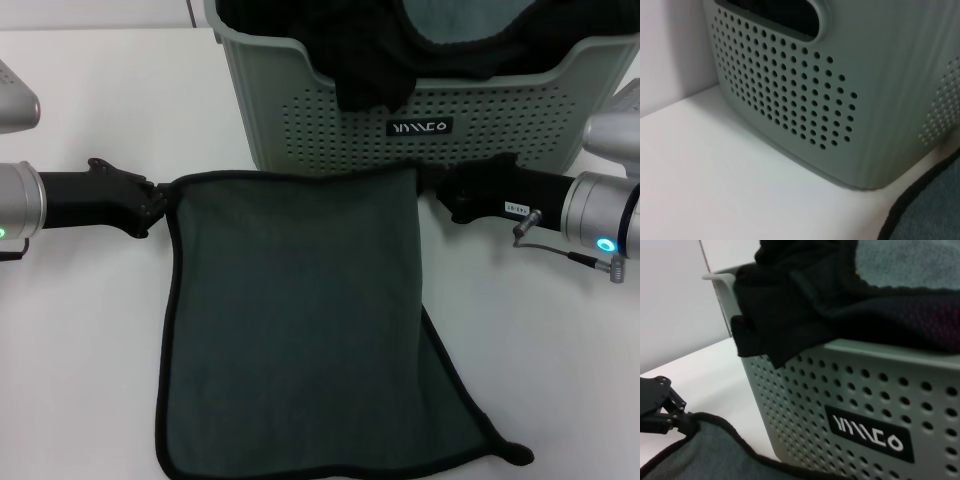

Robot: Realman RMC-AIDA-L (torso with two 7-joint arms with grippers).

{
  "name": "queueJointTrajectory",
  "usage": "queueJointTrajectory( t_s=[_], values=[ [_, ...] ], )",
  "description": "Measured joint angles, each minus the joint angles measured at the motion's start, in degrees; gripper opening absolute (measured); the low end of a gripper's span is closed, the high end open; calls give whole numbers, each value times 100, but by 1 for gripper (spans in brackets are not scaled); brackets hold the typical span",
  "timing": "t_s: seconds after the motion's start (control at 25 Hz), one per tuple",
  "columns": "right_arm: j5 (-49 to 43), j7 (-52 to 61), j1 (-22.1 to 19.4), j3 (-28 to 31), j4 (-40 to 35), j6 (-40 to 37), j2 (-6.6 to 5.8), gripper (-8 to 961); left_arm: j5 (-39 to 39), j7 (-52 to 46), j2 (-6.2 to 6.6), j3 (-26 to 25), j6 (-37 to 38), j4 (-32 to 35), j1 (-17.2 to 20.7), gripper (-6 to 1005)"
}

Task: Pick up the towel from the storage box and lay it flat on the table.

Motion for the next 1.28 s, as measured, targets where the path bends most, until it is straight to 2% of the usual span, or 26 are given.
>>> queueJointTrajectory(
  t_s=[0.48,0.72,0.92,1.0,1.04,1.12,1.2,1.24,1.28],
  values=[
    [131,395,-60,-12,114,28,-16,7,15,17,-71,-7,-239,0,31,39],
    [134,408,-227,94,118,609,-58,165,-34,-10,-185,-240,-233,6,124,183],
    [124,399,-425,491,118,1355,-123,389,-212,1,-250,-424,-175,14,246,300],
    [92,328,-522,706,117,1792,-154,544,-364,27,-257,-431,-116,36,319,345],
    [88,225,-567,813,116,2052,-169,621,-473,59,-263,-432,-27,64,378,368],
    [70,-127,-646,1032,116,2712,-200,697,-704,176,-273,-435,219,115,478,412],
    [-7,-656,-706,1244,107,3650,-252,772,-1119,530,-284,-435,781,129,598,469],
    [-49,-737,-711,1280,94,3859,-268,810,-1314,723,-288,-435,1071,130,647,503],
    [-115,-855,-715,1344,74,4185,-292,813,-1548,990,-295,-435,1483,119,702,538]
  ],
)
